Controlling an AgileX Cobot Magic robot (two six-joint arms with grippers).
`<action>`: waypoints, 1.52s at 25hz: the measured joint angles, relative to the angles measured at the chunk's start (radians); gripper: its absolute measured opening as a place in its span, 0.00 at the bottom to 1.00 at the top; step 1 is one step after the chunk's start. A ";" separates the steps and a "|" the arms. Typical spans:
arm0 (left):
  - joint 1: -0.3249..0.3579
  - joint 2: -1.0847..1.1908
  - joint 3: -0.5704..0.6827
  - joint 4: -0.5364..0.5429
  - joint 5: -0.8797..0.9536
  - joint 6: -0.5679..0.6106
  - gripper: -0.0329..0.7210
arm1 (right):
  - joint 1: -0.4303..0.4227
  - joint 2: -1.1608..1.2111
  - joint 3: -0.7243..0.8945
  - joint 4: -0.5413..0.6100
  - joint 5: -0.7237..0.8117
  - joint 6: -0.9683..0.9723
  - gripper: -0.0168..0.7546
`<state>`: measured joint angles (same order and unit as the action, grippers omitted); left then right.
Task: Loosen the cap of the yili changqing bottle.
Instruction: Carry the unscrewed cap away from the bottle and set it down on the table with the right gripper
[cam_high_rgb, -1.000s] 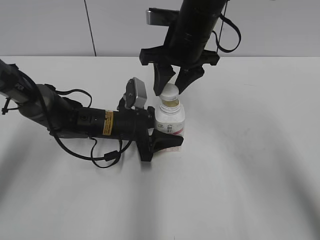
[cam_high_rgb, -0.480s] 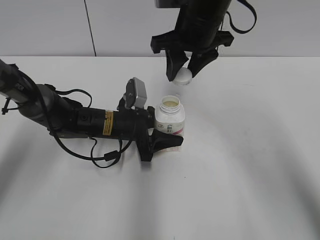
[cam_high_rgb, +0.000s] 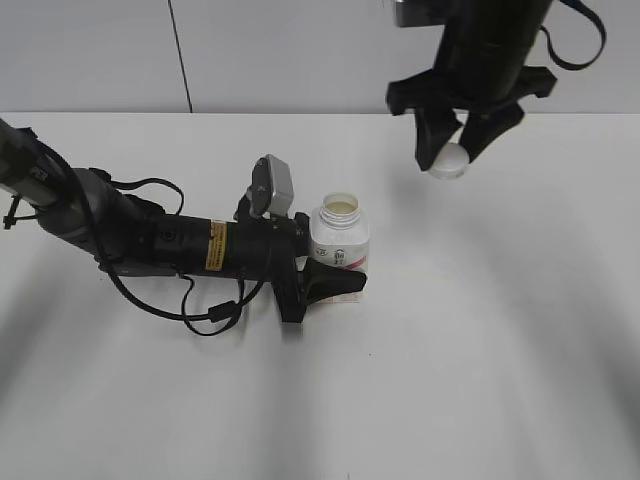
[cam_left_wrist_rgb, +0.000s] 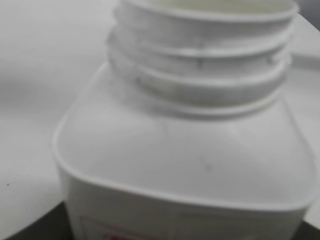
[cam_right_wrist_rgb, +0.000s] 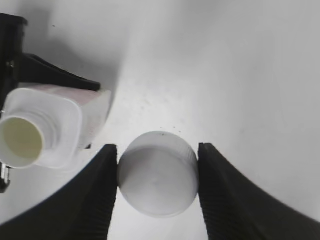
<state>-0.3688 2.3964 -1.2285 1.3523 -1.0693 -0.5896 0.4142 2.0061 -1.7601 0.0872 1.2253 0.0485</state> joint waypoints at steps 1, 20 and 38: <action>0.000 0.000 0.000 0.000 0.000 0.000 0.58 | -0.014 -0.013 0.031 -0.003 0.000 0.000 0.52; 0.000 0.000 0.000 0.000 0.000 -0.001 0.58 | -0.259 -0.124 0.623 0.027 -0.461 0.000 0.52; 0.000 0.000 0.000 0.000 -0.001 -0.001 0.58 | -0.298 -0.085 0.663 0.044 -0.587 0.016 0.52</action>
<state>-0.3688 2.3964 -1.2285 1.3523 -1.0702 -0.5908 0.1161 1.9209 -1.0974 0.1312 0.6386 0.0649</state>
